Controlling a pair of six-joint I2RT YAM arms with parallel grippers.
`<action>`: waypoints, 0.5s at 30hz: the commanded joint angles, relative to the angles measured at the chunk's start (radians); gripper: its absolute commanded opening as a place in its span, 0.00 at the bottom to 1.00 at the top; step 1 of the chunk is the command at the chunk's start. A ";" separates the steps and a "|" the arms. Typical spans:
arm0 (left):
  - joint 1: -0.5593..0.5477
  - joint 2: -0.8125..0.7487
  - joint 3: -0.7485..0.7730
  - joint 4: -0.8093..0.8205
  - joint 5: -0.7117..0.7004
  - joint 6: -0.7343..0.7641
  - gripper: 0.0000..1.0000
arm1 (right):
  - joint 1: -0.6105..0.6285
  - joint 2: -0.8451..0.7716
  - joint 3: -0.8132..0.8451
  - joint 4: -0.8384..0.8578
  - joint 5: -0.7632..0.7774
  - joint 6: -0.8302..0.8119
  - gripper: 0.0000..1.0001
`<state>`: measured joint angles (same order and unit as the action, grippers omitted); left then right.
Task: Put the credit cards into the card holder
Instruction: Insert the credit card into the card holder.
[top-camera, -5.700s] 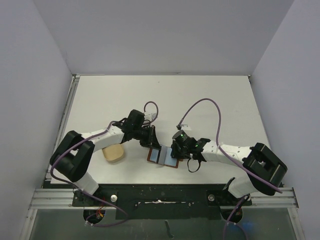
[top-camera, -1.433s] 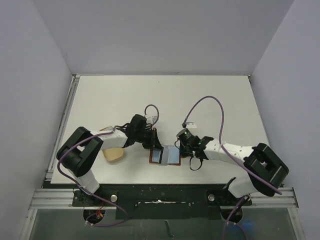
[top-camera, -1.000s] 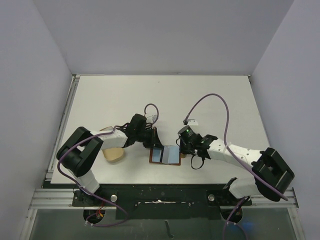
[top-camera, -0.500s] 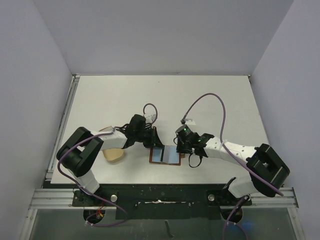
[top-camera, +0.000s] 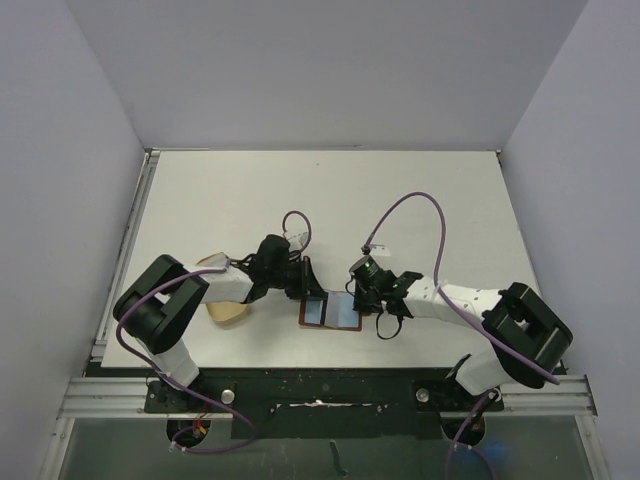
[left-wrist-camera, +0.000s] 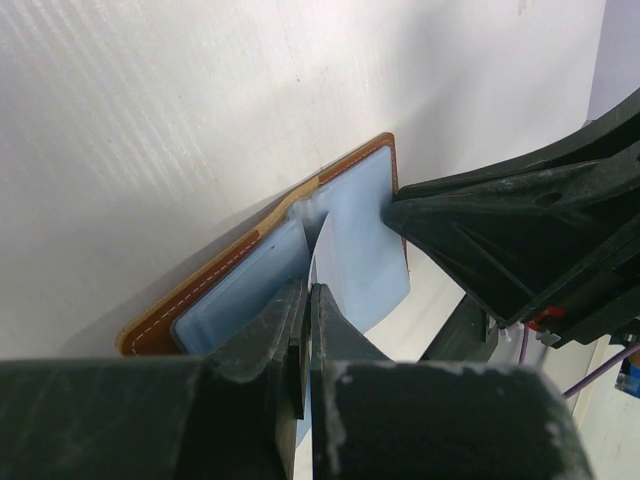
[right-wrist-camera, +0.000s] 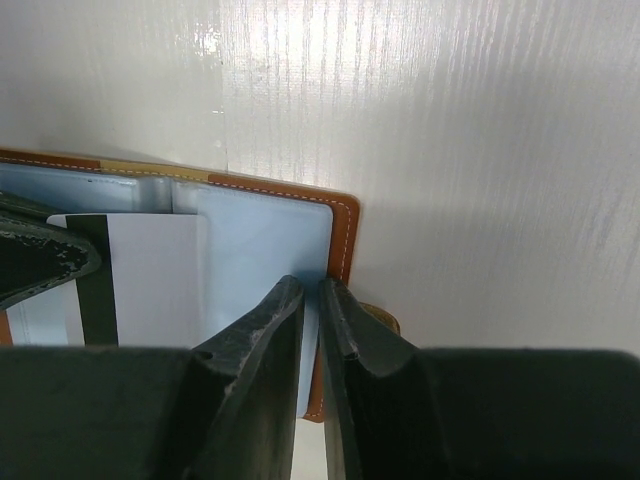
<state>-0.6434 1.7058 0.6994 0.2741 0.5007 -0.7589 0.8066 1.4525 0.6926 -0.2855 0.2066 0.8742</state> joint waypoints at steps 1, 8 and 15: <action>-0.013 0.013 -0.005 0.074 -0.028 -0.015 0.00 | 0.018 -0.009 -0.026 0.016 0.006 0.023 0.15; -0.013 0.016 -0.022 0.113 -0.021 -0.101 0.00 | 0.021 -0.018 -0.035 0.012 0.013 0.026 0.15; -0.014 0.003 -0.025 0.095 -0.077 -0.086 0.00 | 0.026 -0.026 -0.041 0.015 0.019 0.031 0.16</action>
<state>-0.6495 1.7115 0.6754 0.3370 0.4805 -0.8577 0.8154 1.4368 0.6708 -0.2630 0.2241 0.8906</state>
